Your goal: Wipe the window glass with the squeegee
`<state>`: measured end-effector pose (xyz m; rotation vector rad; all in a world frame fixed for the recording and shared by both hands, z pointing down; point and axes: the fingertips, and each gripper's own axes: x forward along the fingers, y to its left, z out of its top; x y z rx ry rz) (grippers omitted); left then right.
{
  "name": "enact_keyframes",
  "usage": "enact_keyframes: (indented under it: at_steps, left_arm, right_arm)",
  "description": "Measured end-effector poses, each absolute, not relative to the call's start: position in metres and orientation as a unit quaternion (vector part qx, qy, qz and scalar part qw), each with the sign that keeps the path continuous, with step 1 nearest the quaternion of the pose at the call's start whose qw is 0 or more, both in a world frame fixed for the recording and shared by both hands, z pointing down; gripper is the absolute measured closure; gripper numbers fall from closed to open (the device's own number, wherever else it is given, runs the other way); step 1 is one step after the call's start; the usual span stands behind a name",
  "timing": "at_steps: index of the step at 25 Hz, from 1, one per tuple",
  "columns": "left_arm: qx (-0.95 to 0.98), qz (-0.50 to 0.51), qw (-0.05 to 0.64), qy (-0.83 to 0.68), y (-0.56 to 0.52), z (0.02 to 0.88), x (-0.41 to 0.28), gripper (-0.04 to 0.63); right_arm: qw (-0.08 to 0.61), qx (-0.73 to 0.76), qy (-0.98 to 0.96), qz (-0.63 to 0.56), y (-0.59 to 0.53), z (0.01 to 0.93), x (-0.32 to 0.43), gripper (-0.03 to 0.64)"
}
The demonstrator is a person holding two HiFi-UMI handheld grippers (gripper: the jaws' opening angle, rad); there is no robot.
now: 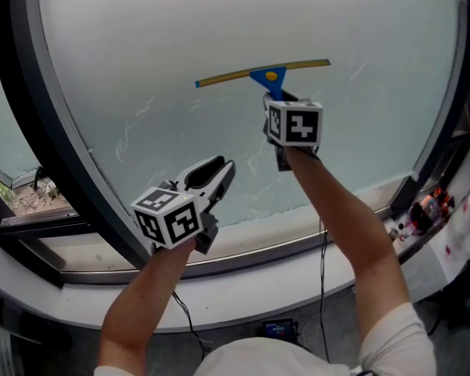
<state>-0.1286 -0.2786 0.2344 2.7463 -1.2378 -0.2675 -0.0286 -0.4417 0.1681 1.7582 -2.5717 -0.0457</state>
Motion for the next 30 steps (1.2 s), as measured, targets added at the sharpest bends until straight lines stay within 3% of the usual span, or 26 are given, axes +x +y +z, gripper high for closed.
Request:
enact_keyframes:
  at_steps: [30]
  left_arm:
    - [0.901,-0.081,0.103,-0.414,-0.273,0.283,-0.127,0.468]
  right_arm:
    - [0.045,0.558,-0.828,0.036,-0.439,0.251,-0.033,0.471]
